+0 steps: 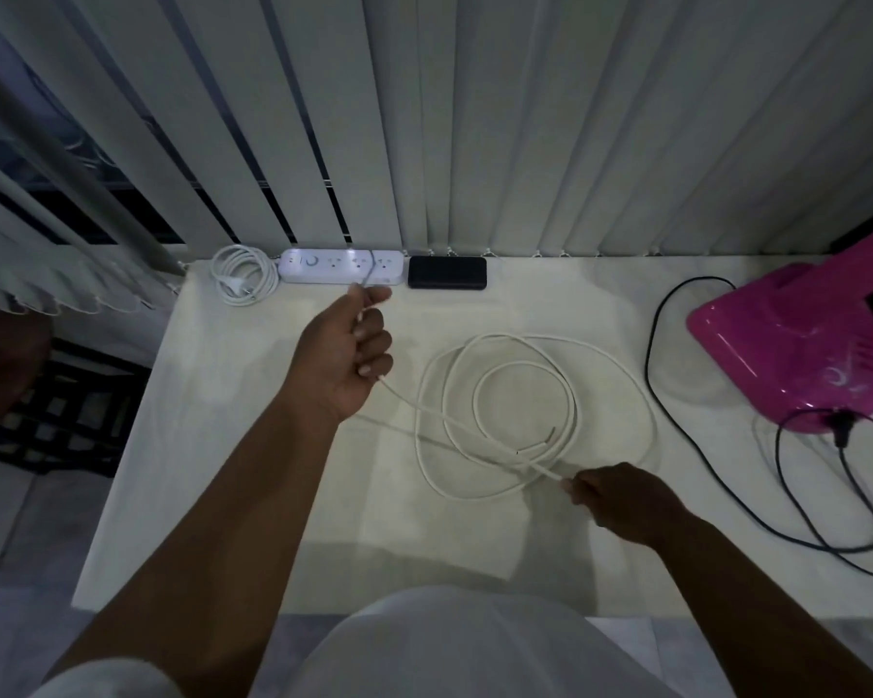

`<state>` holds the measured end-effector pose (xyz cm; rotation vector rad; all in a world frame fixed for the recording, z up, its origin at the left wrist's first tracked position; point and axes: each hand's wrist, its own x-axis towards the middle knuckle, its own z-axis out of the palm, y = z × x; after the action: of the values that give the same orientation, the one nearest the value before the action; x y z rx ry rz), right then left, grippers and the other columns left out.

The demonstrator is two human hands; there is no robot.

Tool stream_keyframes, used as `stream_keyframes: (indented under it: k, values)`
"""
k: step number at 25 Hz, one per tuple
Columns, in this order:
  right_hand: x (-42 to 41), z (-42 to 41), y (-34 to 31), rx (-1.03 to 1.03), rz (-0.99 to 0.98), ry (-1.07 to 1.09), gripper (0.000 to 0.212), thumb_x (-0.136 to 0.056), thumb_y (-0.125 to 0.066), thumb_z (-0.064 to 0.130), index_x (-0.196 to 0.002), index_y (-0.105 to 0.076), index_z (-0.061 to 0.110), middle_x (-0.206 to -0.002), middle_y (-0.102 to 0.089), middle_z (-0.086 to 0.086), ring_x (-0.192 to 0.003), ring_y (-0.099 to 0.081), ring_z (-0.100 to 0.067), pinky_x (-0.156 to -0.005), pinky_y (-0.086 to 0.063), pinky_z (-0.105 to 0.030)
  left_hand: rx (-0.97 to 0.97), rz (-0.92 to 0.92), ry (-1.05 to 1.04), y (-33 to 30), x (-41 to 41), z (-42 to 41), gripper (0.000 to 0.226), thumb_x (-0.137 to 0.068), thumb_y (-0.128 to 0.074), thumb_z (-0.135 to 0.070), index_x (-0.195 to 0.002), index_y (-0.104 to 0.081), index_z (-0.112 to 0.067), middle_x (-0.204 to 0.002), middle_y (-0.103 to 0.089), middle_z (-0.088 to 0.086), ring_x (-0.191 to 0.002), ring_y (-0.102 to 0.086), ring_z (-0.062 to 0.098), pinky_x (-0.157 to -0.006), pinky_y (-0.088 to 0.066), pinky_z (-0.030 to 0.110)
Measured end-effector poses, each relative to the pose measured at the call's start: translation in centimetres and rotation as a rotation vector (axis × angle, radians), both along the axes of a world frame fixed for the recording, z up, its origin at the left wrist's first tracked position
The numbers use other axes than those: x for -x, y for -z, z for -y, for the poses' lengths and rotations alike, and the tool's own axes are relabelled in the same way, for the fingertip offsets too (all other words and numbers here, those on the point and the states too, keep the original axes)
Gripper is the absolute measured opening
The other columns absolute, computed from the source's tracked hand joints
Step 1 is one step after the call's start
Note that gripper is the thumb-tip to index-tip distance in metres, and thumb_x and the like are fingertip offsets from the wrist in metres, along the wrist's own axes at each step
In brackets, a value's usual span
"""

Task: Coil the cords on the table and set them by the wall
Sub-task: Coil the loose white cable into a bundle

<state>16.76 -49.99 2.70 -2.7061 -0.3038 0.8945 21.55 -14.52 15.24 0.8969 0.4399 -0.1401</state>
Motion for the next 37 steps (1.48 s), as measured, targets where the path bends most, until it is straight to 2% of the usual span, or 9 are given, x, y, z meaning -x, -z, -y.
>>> stream_keyframes:
  k: [3, 6, 10, 14, 20, 24, 32, 34, 37]
  values:
    - [-1.9, -1.9, -0.9, -0.199, -0.171, 0.571, 0.04, -0.095, -0.058, 0.04, -0.07, -0.068, 0.01, -0.046, -0.06, -0.002, -0.031, -0.051, -0.012, -0.04, -0.04, -0.021, -0.102, -0.068, 0.083, 0.9, 1.3, 2.1, 0.031, -0.101, -0.039, -0.031, -0.086, -0.058, -0.012, -0.049, -0.033, -0.007, -0.038, -0.024, 0.006, -0.036, -0.02, 0.018]
    - [-3.7, -5.3, -3.6, -0.73, -0.203, 1.024, 0.021, -0.096, -0.054, 0.015, -0.092, -0.069, 0.001, -0.055, -0.06, -0.007, -0.037, -0.044, -0.012, -0.04, -0.031, -0.019, -0.2, -0.121, 0.167, 1.9, 2.7, 5.1, 0.029, -0.102, -0.037, -0.024, -0.092, -0.06, -0.008, -0.058, -0.041, -0.002, -0.043, -0.033, 0.008, -0.041, -0.027, 0.021]
    - [-2.9, -11.0, -8.2, -1.182, -0.161, 0.732, 0.026, -0.092, -0.058, 0.001, -0.093, -0.078, 0.018, -0.074, -0.075, -0.007, -0.057, -0.064, -0.017, -0.053, -0.052, -0.024, -0.213, -0.169, 0.15, 1.9, 3.7, 7.5, 0.031, -0.102, -0.036, -0.021, -0.094, -0.062, -0.005, -0.076, -0.065, 0.008, -0.059, -0.052, 0.014, -0.049, -0.037, 0.024]
    - [-0.3, -14.2, -9.7, -1.104, -0.178, 0.559, 0.009, -0.081, -0.073, 0.023, -0.073, -0.073, 0.018, -0.073, -0.075, -0.011, -0.064, -0.073, -0.026, -0.059, -0.057, -0.033, -0.207, -0.152, 0.081, 1.5, 3.6, 7.6, 0.037, -0.101, -0.035, -0.029, -0.099, -0.064, -0.008, -0.078, -0.073, 0.006, -0.065, -0.062, 0.016, -0.059, -0.047, 0.03]
    - [0.9, -13.9, -8.1, -0.755, -0.262, 0.232, 0.055, -0.085, -0.057, 0.066, -0.067, -0.07, 0.015, -0.054, -0.065, -0.002, -0.043, -0.059, -0.013, -0.046, -0.048, -0.024, -0.023, -0.179, 0.084, 0.2, 3.7, 6.1, 0.028, -0.099, -0.038, -0.027, -0.082, -0.056, -0.012, -0.047, -0.032, -0.006, -0.038, -0.027, 0.01, -0.04, -0.025, 0.021]
    - [0.8, -10.7, -5.5, -0.762, -0.362, -0.006, 0.042, -0.092, -0.052, 0.057, -0.071, -0.07, 0.024, -0.056, -0.056, 0.007, -0.053, -0.052, -0.007, -0.055, -0.043, -0.019, 0.027, -0.024, 0.183, -2.0, 3.1, 3.3, 0.028, -0.097, -0.039, -0.036, -0.078, -0.05, -0.02, -0.044, -0.02, -0.01, -0.038, -0.011, 0.007, -0.037, -0.013, 0.016]
    - [-3.1, -4.5, -3.3, -0.245, 0.195, 0.248, 0.046, -0.092, -0.056, 0.053, -0.062, -0.061, 0.018, -0.047, -0.057, 0.01, -0.049, -0.054, -0.005, -0.054, -0.044, -0.028, 0.149, 0.123, 0.375, -3.5, 4.2, 0.2, 0.026, -0.083, -0.04, -0.027, -0.058, -0.039, -0.019, -0.045, -0.019, -0.006, -0.041, -0.014, 0.011, -0.039, -0.016, 0.023]
    - [-4.3, -6.6, -5.1, -0.401, 0.117, 0.545, 0.039, -0.095, -0.058, 0.041, -0.066, -0.064, 0.016, -0.054, -0.056, 0.008, -0.047, -0.051, -0.011, -0.051, -0.038, -0.025, 0.128, 0.042, 0.309, -2.7, 4.4, 1.8, 0.028, -0.083, -0.04, -0.027, -0.056, -0.039, -0.019, -0.042, -0.023, -0.008, -0.04, -0.01, 0.01, -0.037, -0.013, 0.02]
    - [-4.9, -9.8, -9.6, -1.186, -0.354, 1.112, 0.024, -0.098, -0.049, 0.011, -0.082, -0.065, 0.006, -0.065, -0.053, -0.004, -0.04, -0.045, -0.009, -0.037, -0.035, -0.02, 0.001, -0.069, 0.196, -1.7, 4.4, 3.1, 0.034, -0.092, -0.036, -0.026, -0.061, -0.044, -0.017, -0.042, -0.026, -0.007, -0.036, -0.014, 0.007, -0.034, -0.014, 0.017]
